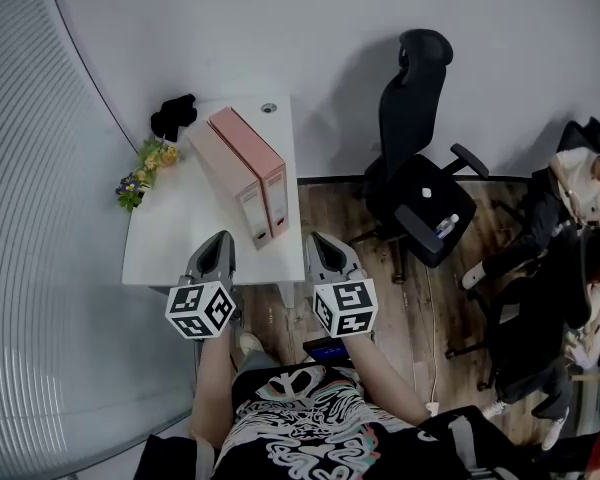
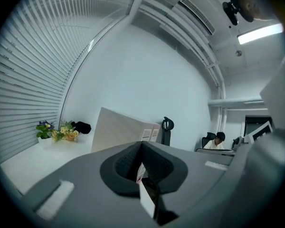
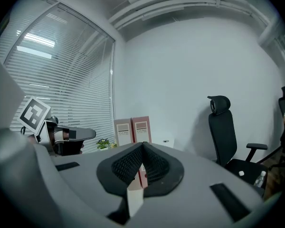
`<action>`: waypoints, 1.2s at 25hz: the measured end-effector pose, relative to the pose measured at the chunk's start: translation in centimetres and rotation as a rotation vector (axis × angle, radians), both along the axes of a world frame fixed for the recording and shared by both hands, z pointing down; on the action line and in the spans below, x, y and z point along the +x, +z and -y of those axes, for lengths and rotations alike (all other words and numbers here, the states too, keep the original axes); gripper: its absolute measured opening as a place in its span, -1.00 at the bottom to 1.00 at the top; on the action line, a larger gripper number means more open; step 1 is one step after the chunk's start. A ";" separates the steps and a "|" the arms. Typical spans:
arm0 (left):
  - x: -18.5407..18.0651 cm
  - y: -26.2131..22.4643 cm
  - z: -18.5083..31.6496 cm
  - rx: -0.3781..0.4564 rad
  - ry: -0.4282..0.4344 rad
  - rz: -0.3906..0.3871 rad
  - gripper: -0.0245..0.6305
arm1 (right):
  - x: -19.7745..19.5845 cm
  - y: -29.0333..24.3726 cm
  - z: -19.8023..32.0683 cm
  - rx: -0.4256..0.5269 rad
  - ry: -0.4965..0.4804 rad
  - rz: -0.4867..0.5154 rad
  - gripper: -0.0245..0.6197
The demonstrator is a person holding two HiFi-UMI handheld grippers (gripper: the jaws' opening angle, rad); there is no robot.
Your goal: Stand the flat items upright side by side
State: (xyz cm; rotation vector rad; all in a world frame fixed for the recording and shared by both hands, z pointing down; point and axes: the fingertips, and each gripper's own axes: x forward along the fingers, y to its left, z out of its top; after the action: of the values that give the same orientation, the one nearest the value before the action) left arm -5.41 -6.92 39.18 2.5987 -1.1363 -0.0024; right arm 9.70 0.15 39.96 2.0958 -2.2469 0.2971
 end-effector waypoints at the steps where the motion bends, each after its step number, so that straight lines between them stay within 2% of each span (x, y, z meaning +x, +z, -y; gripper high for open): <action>1: 0.0 0.0 -0.2 -0.002 -0.001 -0.002 -0.93 | 0.1 0.0 -0.1 -0.001 0.000 -0.003 -0.92; 30: -0.4 -0.1 -1.3 -0.005 -0.015 -0.019 -0.93 | 0.4 -0.1 -1.4 -0.011 0.001 -0.023 -0.92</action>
State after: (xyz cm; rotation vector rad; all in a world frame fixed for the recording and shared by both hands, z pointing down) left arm -5.85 -5.64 39.04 2.5802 -1.1473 -0.0277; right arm 10.08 1.52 39.85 2.0840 -2.2268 0.2834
